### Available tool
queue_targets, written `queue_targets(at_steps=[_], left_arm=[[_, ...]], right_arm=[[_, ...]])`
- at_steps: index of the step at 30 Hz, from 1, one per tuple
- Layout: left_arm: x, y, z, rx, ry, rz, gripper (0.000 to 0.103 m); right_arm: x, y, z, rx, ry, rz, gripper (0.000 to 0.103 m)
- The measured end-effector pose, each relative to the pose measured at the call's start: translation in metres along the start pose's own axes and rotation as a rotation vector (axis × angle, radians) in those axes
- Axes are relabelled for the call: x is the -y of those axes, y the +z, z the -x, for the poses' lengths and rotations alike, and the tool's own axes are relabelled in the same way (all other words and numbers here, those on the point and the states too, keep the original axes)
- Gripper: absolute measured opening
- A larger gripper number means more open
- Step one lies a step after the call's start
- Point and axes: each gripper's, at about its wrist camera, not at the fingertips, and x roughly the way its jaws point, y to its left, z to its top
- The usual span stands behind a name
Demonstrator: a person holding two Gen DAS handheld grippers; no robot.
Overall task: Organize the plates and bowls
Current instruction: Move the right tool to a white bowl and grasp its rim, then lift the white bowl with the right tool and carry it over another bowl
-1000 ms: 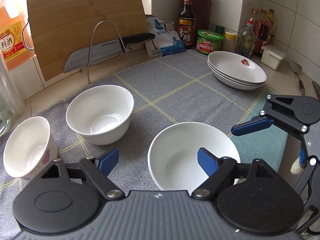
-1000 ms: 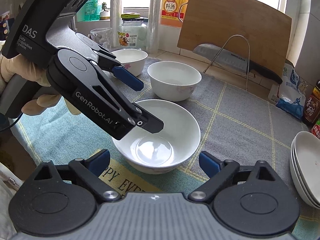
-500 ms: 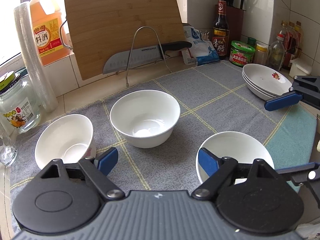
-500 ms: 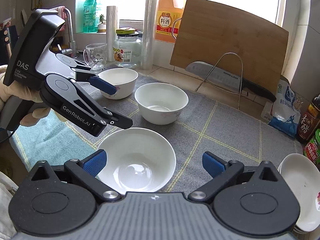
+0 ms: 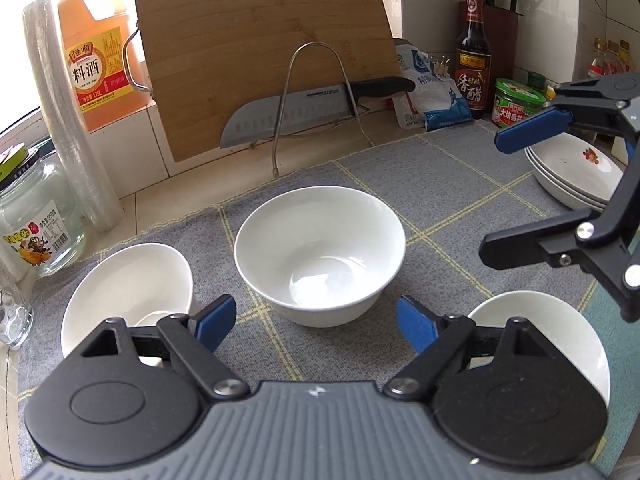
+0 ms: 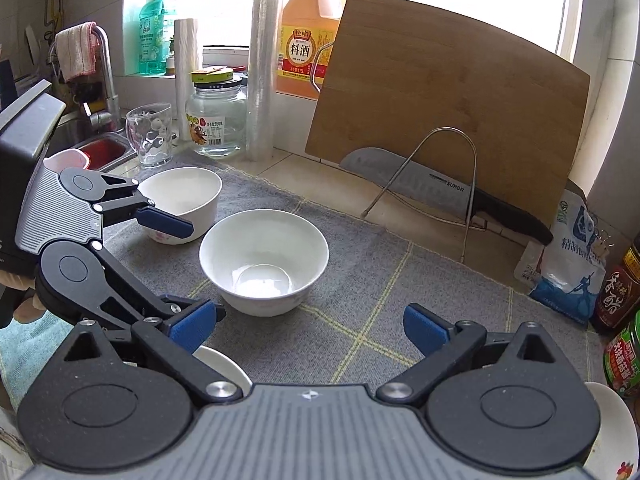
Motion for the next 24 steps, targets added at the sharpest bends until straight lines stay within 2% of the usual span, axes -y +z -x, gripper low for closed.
queue_targets(at_steps=[14,24], left_arm=[[-0.002,0.006,-0.023,-0.014,-0.013,0.007,0.087],[-0.002,0.005,-0.026,-0.007,-0.032,-0.014,0.087]], right_arm=[[0.017,0.034,-0.075,-0.087,0.118,-0.025,0.095],[0.023,0.042,-0.113,-0.142,0.185,-0.052,0.078]])
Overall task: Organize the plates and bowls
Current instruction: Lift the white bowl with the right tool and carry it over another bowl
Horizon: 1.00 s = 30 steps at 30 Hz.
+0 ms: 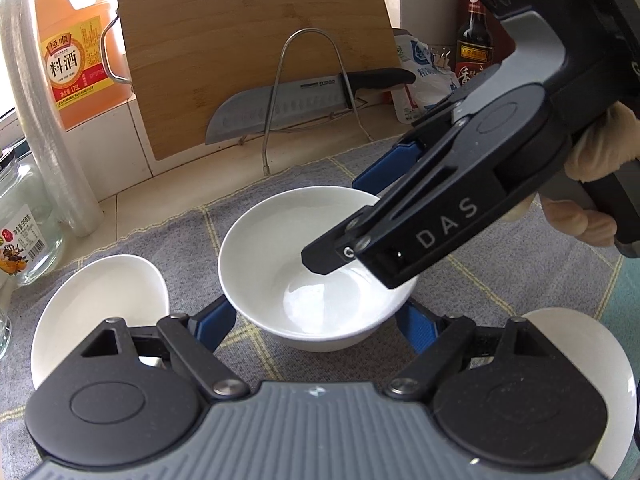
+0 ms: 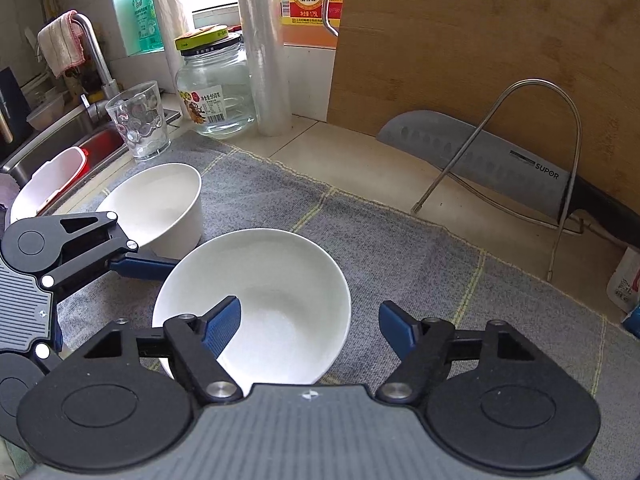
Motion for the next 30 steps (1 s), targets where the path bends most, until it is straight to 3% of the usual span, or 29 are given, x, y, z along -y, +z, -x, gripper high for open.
queue_targets(at_steps=[9,21,30], left_arm=[[0.000,0.000,0.000,0.008,-0.010,-0.008,0.087],[0.001,0.003,0.005,0.014,-0.021,-0.010,0.087],[0.011,0.012,0.035,0.037,-0.032,-0.029,0.087]], right_arm=[[0.000,0.004,-0.008,-0.009,0.048,-0.001,0.066],[-0.001,0.005,-0.003,-0.007,0.039,-0.008,0.066],[-0.009,0.004,0.027,0.019,0.046,-0.006,0.066]])
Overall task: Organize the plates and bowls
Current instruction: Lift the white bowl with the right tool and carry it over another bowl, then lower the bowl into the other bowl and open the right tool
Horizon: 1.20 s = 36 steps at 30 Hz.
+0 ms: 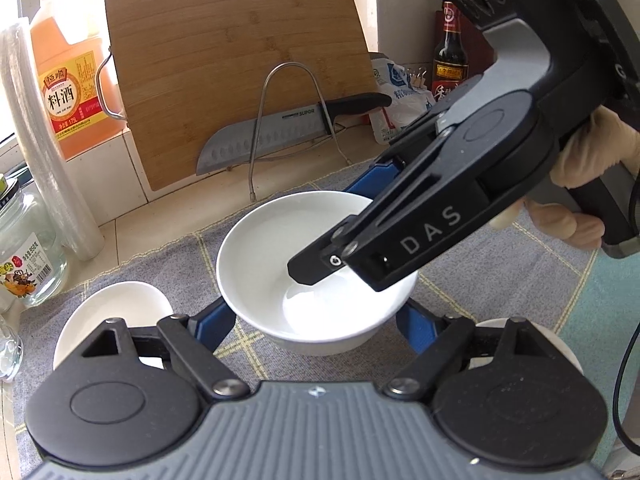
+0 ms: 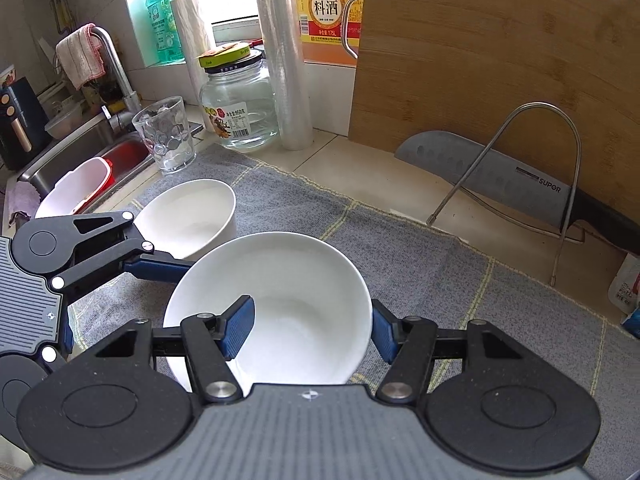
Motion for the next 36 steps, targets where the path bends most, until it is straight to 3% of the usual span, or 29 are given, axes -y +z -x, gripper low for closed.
queue_targets(at_steps=[16,36], left_arm=[[0.040,-0.012,0.061,0.009,-0.072,-0.008,0.087],[0.074,-0.038,0.072,-0.049,-0.167,-0.070,0.087]], right_arm=[[-0.043,-0.038,0.075,0.047,0.000,0.004,0.067],[-0.062,-0.094,0.097,-0.009,-0.045,-0.042,0.067]])
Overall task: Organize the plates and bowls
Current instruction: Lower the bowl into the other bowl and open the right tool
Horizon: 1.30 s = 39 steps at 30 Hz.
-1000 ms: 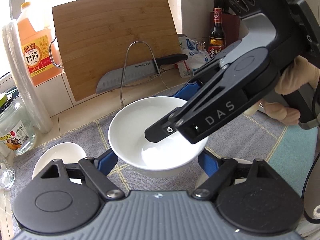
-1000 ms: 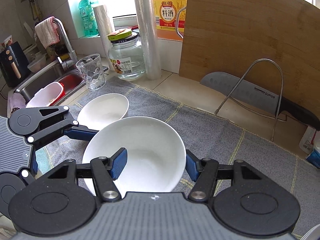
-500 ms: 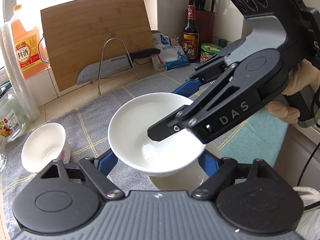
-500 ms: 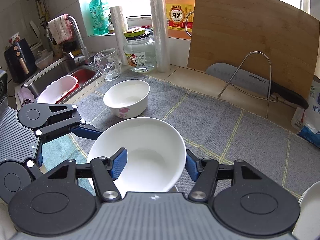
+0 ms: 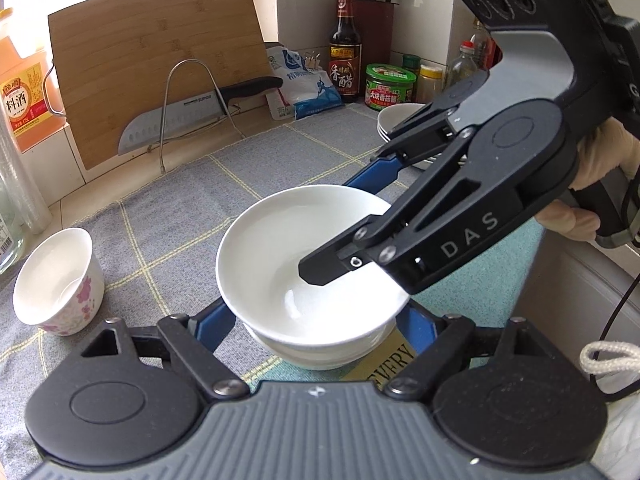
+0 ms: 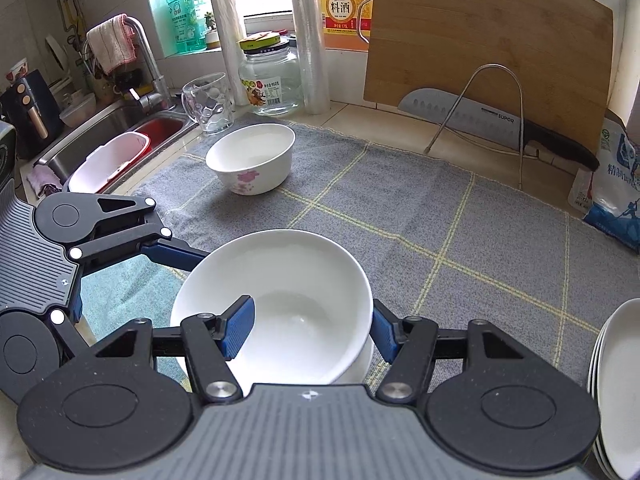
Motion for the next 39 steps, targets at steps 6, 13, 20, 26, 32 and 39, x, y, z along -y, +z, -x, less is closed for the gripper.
queue_targets(at_steps=[6,13,20,26,32,39], left_arm=[[0.001,-0.002,-0.004,-0.010,-0.005,-0.006,0.087],[0.001,-0.002,-0.008,-0.019,-0.003,-0.015,0.087],[0.002,-0.003,-0.010,-0.025,-0.002,-0.012,0.087],[-0.001,-0.003,-0.012,-0.028,-0.009,-0.003,0.088],[-0.002,-0.004,-0.011,-0.023,-0.010,-0.005,0.089],[-0.006,-0.008,0.001,-0.019,-0.013,0.005,0.089]], right_arm=[[0.000,-0.005,-0.002,-0.009,-0.011,0.005,0.067],[0.000,-0.008,-0.006,-0.020,-0.026,0.019,0.067],[-0.002,-0.008,-0.007,-0.021,-0.032,0.028,0.068],[-0.002,-0.009,-0.008,-0.021,-0.032,0.028,0.070],[-0.004,-0.009,-0.007,-0.003,-0.029,0.035,0.087],[-0.007,-0.003,0.000,0.027,-0.037,0.055,0.100]])
